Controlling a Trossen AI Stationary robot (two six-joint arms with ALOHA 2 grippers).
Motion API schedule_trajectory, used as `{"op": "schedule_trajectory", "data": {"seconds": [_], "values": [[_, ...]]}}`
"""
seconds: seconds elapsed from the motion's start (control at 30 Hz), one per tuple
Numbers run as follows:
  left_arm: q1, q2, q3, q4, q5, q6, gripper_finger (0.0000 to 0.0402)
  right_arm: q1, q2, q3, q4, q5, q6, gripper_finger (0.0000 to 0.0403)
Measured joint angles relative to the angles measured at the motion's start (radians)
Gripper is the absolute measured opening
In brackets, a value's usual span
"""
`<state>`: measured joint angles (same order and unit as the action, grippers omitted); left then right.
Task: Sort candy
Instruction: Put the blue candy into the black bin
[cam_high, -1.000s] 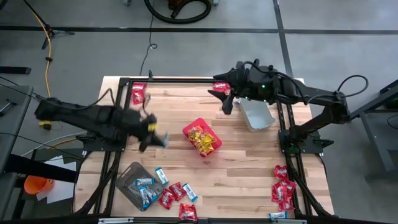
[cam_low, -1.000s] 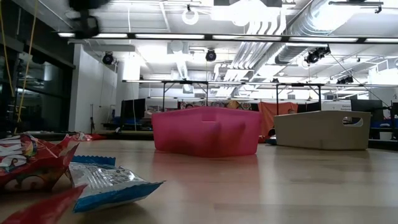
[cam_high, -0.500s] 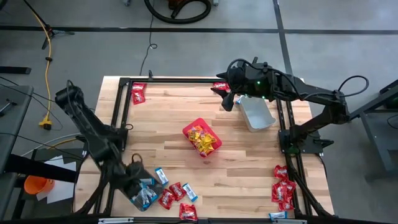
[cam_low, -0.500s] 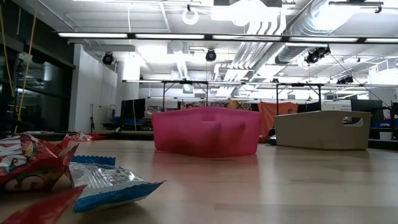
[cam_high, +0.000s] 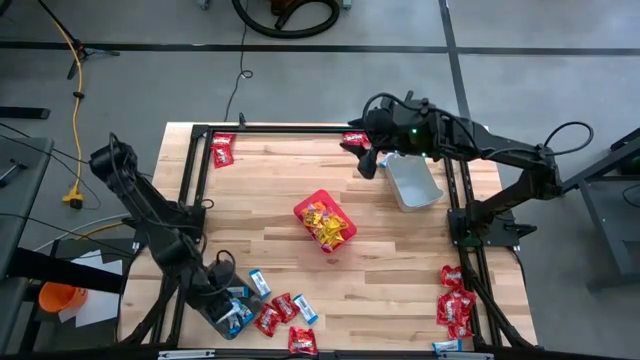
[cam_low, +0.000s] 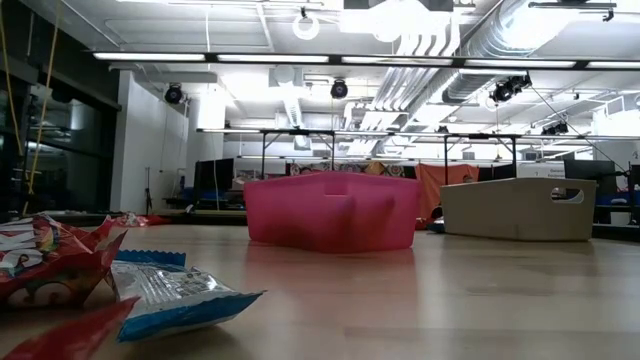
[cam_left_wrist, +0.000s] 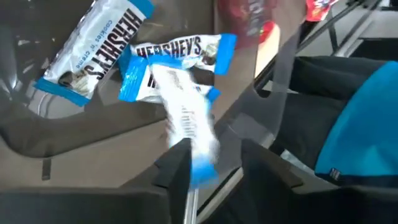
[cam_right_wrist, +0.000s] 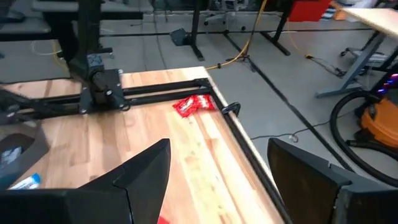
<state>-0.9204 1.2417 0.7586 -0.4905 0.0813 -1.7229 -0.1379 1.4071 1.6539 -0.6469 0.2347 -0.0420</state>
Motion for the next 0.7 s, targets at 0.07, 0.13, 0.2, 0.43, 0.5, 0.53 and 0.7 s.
{"op": "schedule_trajectory", "data": {"seconds": [0.07, 0.13, 0.2, 0.43, 0.5, 0.53, 0.7], "values": [[0.007, -0.031, 0.000, -0.010, 0.009, 0.015, 0.0154, 0.000, 0.000, 0.000, -0.008, -0.003, 0.000, 0.0264], [0.017, -0.067, 0.000, -0.014, 0.012, 0.029, 0.0171, 0.000, 0.000, 0.000, -0.016, -0.003, 0.000, 0.0264], [0.033, -0.114, 0.000, -0.012, 0.013, 0.036, 0.0183, 0.000, 0.000, 0.000, -0.023, -0.003, 0.000, 0.0264], [0.171, -0.300, 0.000, 0.068, -0.230, 0.256, 0.0193, 0.000, -0.021, 0.000, -0.108, -0.067, 0.028, 0.0264], [0.234, -0.324, 0.000, 0.110, -0.293, 0.392, 0.0193, 0.000, -0.033, 0.000, -0.157, -0.098, 0.062, 0.0264], [0.270, -0.327, 0.000, 0.120, -0.305, 0.460, 0.0193, 0.000, -0.040, 0.000, -0.195, -0.111, 0.077, 0.0264], [0.453, -0.295, 0.000, 0.131, -0.266, 0.754, 0.0193, 0.017, -0.078, 0.000, -0.360, -0.158, 0.176, 0.0264]]}}
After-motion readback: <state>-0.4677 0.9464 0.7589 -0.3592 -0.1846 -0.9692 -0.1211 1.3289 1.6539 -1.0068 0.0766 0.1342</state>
